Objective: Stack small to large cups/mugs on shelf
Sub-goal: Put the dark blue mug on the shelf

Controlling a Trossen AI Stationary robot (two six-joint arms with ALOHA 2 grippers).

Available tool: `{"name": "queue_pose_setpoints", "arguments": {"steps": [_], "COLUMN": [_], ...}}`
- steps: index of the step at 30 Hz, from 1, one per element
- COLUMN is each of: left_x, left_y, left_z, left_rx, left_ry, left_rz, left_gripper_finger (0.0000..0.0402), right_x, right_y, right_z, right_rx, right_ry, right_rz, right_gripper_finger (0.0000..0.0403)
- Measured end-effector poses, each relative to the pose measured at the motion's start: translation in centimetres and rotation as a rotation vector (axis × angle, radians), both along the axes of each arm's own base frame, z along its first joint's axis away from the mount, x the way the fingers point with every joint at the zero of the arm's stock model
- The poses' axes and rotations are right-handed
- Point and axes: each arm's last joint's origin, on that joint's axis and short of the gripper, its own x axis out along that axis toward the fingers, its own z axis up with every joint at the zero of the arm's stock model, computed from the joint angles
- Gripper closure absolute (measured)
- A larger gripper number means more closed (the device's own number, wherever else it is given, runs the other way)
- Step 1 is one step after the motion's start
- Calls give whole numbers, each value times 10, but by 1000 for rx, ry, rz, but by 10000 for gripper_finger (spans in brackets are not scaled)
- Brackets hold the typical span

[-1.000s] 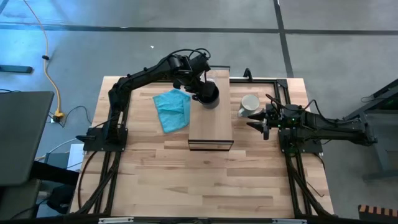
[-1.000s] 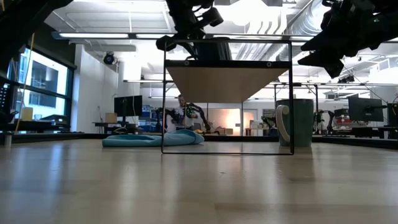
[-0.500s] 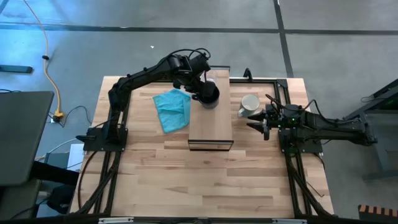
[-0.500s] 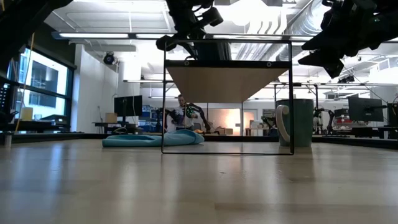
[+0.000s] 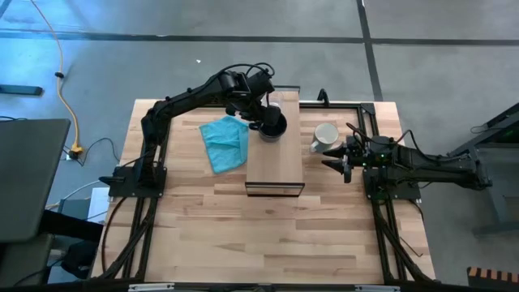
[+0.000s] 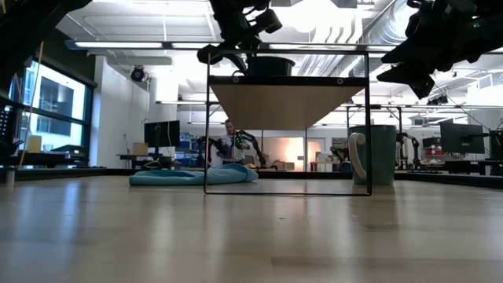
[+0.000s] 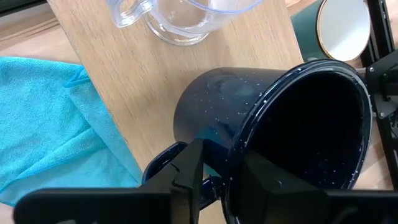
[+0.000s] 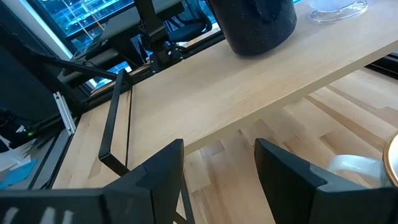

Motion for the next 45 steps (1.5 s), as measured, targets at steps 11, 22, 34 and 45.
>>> {"name": "queue_pose_setpoints", "arguments": {"steps": [11, 22, 34, 45], "left_x": [0, 1, 12, 12], "left_y": [0, 1, -2, -2], "left_z": [0, 1, -14, -13], "left_rx": [5, 2, -11, -8], "left_ry": [4, -13, 5, 1], "left_rz": [31, 70, 53, 52], "left_gripper_finger": [339, 339, 339, 339], "right_x": [0, 0, -1, -1], "right_y": [0, 0, 1, 2], "right_z": [0, -1, -4, -5], "right_rx": [1, -10, -7, 10], "right_ry": [1, 16, 41, 49], "right_rz": [3, 12, 36, 57], "right_gripper_finger": [215, 215, 215, 215]}}
